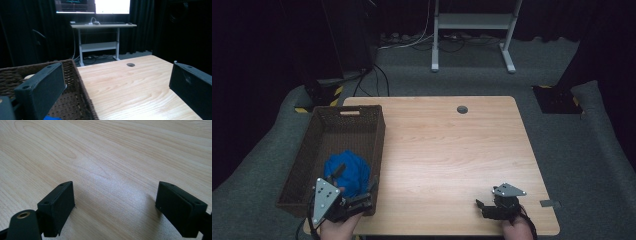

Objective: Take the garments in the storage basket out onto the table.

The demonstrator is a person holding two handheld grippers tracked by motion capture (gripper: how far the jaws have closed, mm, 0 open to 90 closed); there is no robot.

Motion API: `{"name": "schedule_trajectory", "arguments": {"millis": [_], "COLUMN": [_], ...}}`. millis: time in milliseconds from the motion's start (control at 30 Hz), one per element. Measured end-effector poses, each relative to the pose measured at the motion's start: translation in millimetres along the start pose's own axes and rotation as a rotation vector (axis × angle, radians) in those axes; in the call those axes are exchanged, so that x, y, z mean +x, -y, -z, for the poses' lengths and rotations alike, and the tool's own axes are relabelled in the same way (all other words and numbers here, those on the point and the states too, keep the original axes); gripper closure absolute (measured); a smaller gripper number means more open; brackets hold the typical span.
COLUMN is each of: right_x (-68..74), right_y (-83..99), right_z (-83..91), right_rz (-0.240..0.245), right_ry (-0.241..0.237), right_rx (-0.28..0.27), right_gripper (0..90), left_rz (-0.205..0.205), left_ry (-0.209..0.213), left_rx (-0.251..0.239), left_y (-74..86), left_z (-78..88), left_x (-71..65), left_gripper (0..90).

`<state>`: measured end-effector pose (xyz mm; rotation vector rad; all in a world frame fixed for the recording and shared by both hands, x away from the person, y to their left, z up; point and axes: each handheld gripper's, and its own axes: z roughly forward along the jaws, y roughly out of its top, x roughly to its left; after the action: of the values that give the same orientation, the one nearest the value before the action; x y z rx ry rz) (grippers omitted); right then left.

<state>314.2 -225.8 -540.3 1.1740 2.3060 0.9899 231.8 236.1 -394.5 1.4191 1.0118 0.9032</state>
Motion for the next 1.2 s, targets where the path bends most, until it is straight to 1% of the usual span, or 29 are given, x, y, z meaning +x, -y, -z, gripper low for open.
{"name": "schedule_trajectory", "arguments": {"millis": [33, 133, 167, 200, 400, 600, 700, 733, 767, 967, 1100, 1167, 1200], "right_x": [0.0, 0.1, 0.1, 0.1, 0.0, 0.0, 0.0, 0.0, 0.0, -0.1, 0.0, -0.1, 0.0], "right_y": [0.0, 0.0, 0.0, 0.0, 0.0, 0.0, 0.0, 0.0, 0.0, 0.0, 0.0, 0.0, 0.0], "right_z": [0.0, 0.1, 0.1, 0.1, 0.0, 0.0, 0.0, 0.0, 0.0, 0.0, 0.0, 0.0, 0.0], "right_rz": [0.0, -0.001, -0.001, -0.001, 0.0, 0.0, 0.0, 0.0, 0.0, 0.001, 0.0, 0.001, 0.0], "right_ry": [0.0, 0.0, 0.0, 0.0, 0.0, 0.0, 0.0, 0.0, 0.0, 0.0, 0.0, 0.0, 0.0], "right_rx": [0.0, 0.001, 0.001, 0.001, 0.0, 0.0, 0.0, 0.0, 0.0, 0.0, 0.0, 0.0, 0.0], "right_gripper": [15.2, 15.2, 15.2, 15.3, 15.2, 15.2, 15.2, 15.2, 15.2, 15.2, 15.2, 15.2, 15.2], "left_rz": [0.0, 0.005, 0.005, 0.005, 0.011, 0.005, -0.002, -0.015, -0.017, -0.037, -0.033, -0.026, -0.021], "left_ry": [0.0, -0.026, -0.026, -0.04, -0.076, -0.115, -0.124, -0.132, -0.137, -0.152, -0.157, -0.165, -0.163], "left_rx": [0.0, -0.002, -0.002, -0.001, -0.01, -0.013, -0.012, -0.011, -0.012, -0.012, -0.009, 0.002, 0.007], "left_y": [0.0, -0.2, -0.2, -0.3, -0.9, -0.7, -0.4, 0.1, 0.3, 2.0, 2.7, 3.8, 3.9], "left_z": [0.0, 3.1, 3.1, 4.6, 11.1, 16.3, 17.3, 17.9, 18.0, 19.0, 18.9, 18.2, 18.1], "left_x": [0.0, 6.0, 6.0, 9.0, 18.9, 26.7, 28.1, 28.6, 28.8, 30.3, 31.3, 32.4, 32.7], "left_gripper": [0.7, 0.7, 0.7, 0.7, 0.7, 0.7, 0.7, 0.7, 0.6, 0.7, 0.3, 0.3, 0.3]}}
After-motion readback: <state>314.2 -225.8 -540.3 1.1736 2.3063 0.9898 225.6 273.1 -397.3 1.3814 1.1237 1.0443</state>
